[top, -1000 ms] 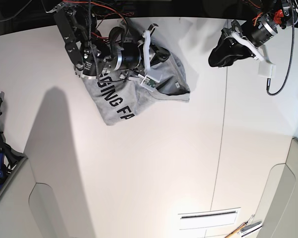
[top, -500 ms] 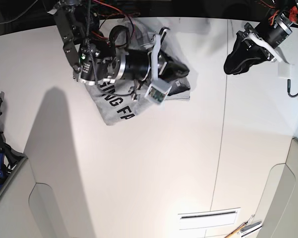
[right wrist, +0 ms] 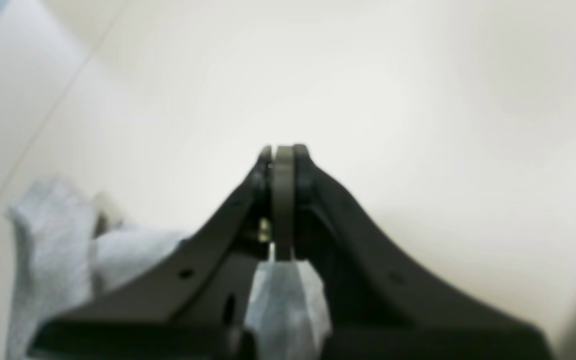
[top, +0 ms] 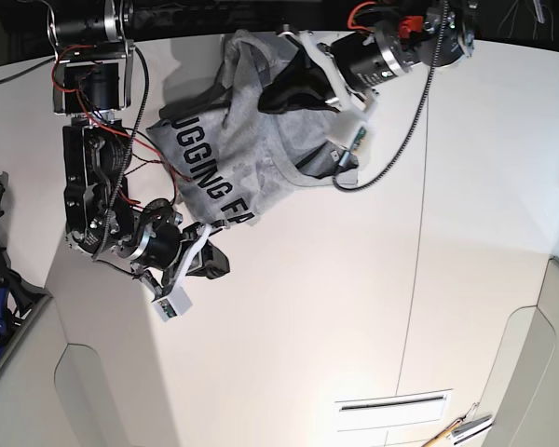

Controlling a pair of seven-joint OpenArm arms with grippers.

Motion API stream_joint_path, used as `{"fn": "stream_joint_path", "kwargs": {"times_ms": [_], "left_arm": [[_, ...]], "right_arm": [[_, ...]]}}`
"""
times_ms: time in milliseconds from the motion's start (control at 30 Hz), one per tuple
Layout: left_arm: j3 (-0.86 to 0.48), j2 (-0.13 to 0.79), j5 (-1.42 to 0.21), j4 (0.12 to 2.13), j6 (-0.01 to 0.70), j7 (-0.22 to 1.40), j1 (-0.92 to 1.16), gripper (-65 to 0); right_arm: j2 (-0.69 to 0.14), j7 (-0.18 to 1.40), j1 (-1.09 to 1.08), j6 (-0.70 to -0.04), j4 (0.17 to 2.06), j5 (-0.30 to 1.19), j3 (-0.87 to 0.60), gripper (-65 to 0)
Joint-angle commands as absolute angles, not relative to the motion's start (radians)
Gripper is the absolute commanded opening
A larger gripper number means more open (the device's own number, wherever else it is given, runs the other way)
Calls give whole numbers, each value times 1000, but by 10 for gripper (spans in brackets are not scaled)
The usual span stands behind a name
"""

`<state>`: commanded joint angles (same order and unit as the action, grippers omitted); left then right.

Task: Fold the T-shirt properly
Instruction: 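Grasp the bundle edge with the left gripper and pull it flat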

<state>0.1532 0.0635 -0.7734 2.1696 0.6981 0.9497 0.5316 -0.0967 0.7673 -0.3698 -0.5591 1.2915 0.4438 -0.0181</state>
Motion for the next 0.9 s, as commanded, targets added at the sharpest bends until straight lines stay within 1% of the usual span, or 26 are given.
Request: {"fn": "stream_joint_path", "kwargs": {"times_ms": [33, 100, 167, 367, 433, 567, 667, 833, 900], "left_arm": [[197, 64, -739, 2156, 698, 945, 532, -650], [263, 64, -696, 2114, 698, 945, 532, -650], [289, 64, -656, 2067, 698, 915, 527, -650], [281, 66, -498, 1948, 597, 898, 429, -650], [254, 70, -461, 1926, 577, 898, 397, -650], [128, 73, -403, 1898, 575, 902, 347, -650], [56, 123, -405, 1898, 571, 901, 304, -650], [23, 203, -401, 1898, 568, 884, 220, -650], [23, 203, -375, 1896, 568, 870, 197, -650]], "right_arm": [[-97, 756, -389, -574, 1249, 453, -9, -650], [-97, 733, -420, -581, 1183, 452, 18, -650], [-97, 729, -435, -581, 1145, 452, 44, -650], [-103, 754, -435, -581, 1108, 422, 68, -650], [-112, 780, -428, -582, 1108, 425, 68, -650], [-139, 794, -391, -590, 1108, 446, 68, -650], [-172, 806, -352, -599, 1109, 522, 68, -650], [-193, 842, -268, -607, 1124, 648, 68, -650], [-186, 855, -222, -608, 1159, 702, 68, -650]]}}
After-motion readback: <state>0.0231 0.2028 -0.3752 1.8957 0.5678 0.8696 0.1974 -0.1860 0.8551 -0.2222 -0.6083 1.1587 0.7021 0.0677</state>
